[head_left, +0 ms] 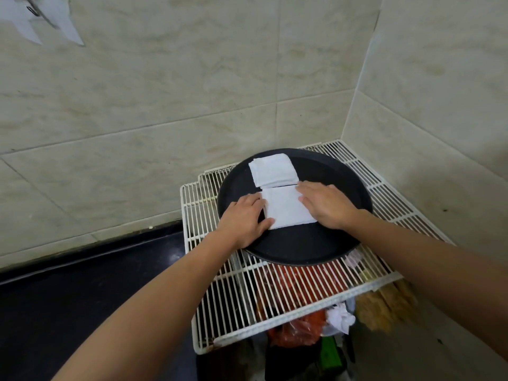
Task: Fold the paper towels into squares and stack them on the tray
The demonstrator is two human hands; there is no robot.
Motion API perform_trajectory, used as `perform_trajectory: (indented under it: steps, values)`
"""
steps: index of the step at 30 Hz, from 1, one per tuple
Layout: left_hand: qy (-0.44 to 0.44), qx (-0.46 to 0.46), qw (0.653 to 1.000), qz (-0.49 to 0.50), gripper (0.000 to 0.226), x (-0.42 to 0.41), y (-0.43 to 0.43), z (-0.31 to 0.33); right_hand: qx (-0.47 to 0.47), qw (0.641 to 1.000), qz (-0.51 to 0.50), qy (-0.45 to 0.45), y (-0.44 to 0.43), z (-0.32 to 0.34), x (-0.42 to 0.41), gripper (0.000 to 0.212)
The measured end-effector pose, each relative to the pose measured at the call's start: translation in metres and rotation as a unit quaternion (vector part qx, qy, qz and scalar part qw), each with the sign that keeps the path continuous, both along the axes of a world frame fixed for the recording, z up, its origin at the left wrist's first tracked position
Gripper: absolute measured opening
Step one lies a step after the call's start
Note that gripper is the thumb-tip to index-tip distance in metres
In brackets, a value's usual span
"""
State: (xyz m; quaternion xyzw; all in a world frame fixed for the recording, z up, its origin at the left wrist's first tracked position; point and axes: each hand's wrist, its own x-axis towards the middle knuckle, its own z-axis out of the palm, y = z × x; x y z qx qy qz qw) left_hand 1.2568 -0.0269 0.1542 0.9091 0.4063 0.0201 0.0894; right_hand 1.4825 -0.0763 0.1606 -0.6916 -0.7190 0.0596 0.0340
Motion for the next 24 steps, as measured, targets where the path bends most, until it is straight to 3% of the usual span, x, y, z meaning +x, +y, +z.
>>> perform_trajectory:
  steps: [5, 10, 18, 24]
  values:
    - [-0.106, 0.086, 0.990, 0.037, 0.045, -0.044, -0.014, 0.017, 0.130, 0.986, -0.086, 0.067, -0.001, 0.030, -0.010, 0.034]
    - [-0.142, 0.095, 0.979, 0.113, 0.028, -0.139, -0.047, 0.029, 0.185, 0.979, 0.009, 0.088, 0.005, 0.054, -0.103, 0.032]
    - [-0.039, 0.095, 0.950, 0.294, 0.024, -0.381, -0.176, 0.022, 0.125, 0.969, 0.183, 0.110, -0.053, 0.032, -0.360, 0.026]
    - [0.021, 0.082, 0.905, 0.416, 0.021, -0.562, -0.308, 0.013, 0.054, 0.936, 0.333, 0.098, -0.130, -0.004, -0.562, 0.026]
